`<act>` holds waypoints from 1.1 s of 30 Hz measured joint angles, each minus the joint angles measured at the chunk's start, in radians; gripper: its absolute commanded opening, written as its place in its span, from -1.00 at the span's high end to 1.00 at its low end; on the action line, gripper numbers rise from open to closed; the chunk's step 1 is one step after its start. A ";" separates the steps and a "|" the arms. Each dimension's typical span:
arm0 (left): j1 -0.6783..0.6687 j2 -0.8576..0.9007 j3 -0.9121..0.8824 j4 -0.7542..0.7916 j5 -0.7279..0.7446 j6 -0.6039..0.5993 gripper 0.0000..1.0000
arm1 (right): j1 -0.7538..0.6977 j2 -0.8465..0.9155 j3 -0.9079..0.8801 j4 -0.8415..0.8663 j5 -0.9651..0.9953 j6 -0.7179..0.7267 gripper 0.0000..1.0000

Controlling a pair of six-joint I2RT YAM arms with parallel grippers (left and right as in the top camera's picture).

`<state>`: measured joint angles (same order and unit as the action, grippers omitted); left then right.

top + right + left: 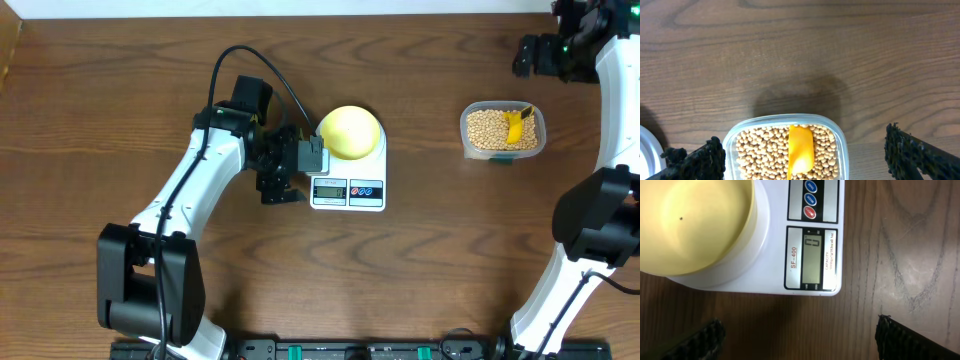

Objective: Scoop item into bowl and weigh 50g on scale

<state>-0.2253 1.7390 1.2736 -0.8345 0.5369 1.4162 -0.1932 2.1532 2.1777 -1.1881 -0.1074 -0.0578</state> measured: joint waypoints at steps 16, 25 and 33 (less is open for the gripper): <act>0.000 0.000 0.000 0.001 0.000 0.018 -0.95 | 0.000 0.000 0.000 0.000 0.000 0.000 -0.98; 0.000 0.000 0.000 0.001 0.000 0.021 -0.95 | 0.000 0.000 0.000 0.000 0.000 0.000 -0.99; 0.000 0.000 0.000 0.001 0.000 0.021 -0.95 | 0.000 0.000 0.000 0.000 0.000 0.000 -0.99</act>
<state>-0.2253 1.7390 1.2736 -0.8333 0.5373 1.4376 -0.1932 2.1532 2.1777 -1.1881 -0.1070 -0.0578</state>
